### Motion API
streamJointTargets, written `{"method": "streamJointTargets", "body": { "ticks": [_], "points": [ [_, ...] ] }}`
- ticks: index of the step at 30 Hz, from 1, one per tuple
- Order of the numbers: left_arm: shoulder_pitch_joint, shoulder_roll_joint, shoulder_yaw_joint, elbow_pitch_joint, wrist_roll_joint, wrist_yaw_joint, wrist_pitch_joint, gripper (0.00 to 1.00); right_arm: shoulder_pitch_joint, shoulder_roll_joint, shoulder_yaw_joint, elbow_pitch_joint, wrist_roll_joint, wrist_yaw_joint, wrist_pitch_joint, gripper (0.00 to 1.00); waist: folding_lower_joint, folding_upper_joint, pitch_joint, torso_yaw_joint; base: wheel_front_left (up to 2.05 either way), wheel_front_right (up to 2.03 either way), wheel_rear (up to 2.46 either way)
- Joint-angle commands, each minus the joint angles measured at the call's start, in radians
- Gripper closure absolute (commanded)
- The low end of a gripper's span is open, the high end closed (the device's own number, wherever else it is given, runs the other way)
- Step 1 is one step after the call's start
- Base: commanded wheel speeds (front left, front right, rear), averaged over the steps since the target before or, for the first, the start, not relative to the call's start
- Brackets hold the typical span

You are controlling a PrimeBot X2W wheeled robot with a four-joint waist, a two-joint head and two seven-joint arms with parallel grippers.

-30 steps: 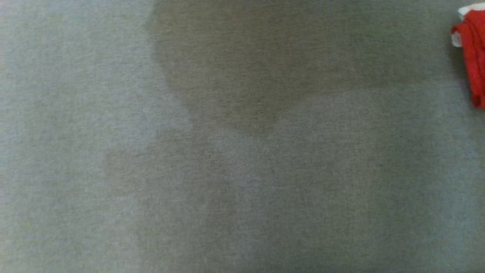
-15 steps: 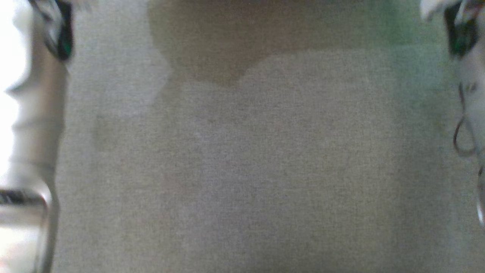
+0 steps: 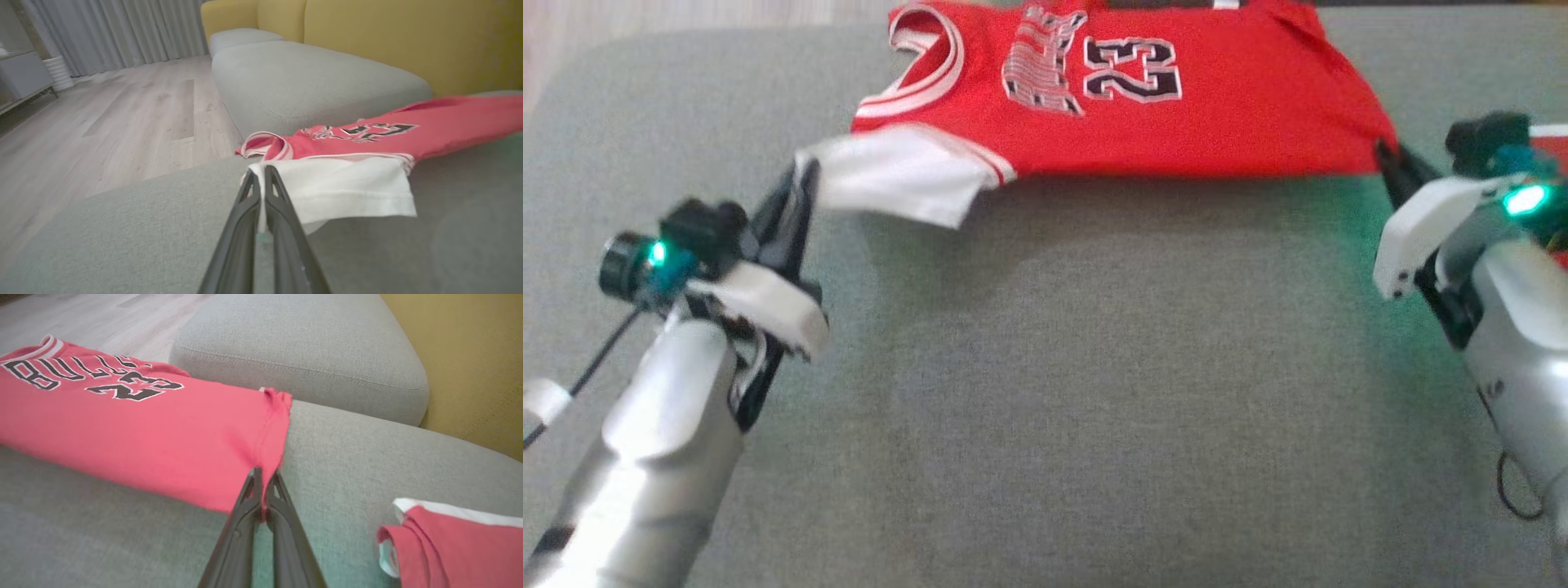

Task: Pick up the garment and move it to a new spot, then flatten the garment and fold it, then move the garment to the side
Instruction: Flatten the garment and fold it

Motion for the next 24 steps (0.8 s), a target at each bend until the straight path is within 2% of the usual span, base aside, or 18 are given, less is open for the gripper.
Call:
{"method": "streamJointTargets", "body": {
  "ticks": [1, 8, 15, 19, 24],
  "points": [
    [0.018, 0.084, -0.008, -0.077, -0.018, 0.002, 0.034, 1.0, 0.034, -0.032, 0.052, -0.052, 0.048, -0.001, 0.023, 1.0, 0.0002, 0.0, -0.046, -0.007, 0.0, 0.0, 0.0],
    [0.166, 0.184, -0.076, -0.22, -0.052, 0.002, 0.14, 1.0, 0.139, -0.093, 0.188, -0.152, 0.175, -0.001, 0.113, 1.0, 0.0002, 0.0, -0.127, -0.021, 0.0, 0.0, 0.0],
    [0.348, 0.264, -0.102, -0.421, -0.119, 0.01, 0.278, 1.0, 0.262, -0.193, 0.304, -0.289, 0.331, -0.001, 0.221, 1.0, 0.0002, 0.0, -0.213, -0.032, 0.0, 0.0, 0.0],
    [0.456, 0.321, -0.107, -0.566, -0.159, 0.03, 0.354, 1.0, 0.338, -0.25, 0.361, -0.393, 0.43, -0.001, 0.293, 1.0, 0.0002, 0.0, -0.253, -0.041, 0.0, 0.0, 0.0],
    [0.571, 0.389, -0.098, -0.74, -0.196, 0.085, 0.423, 1.0, 0.413, -0.334, 0.392, -0.533, 0.541, -0.001, 0.357, 1.0, 0.0002, 0.0, -0.268, -0.047, 0.0, 0.0, 0.0]
  ]
}}
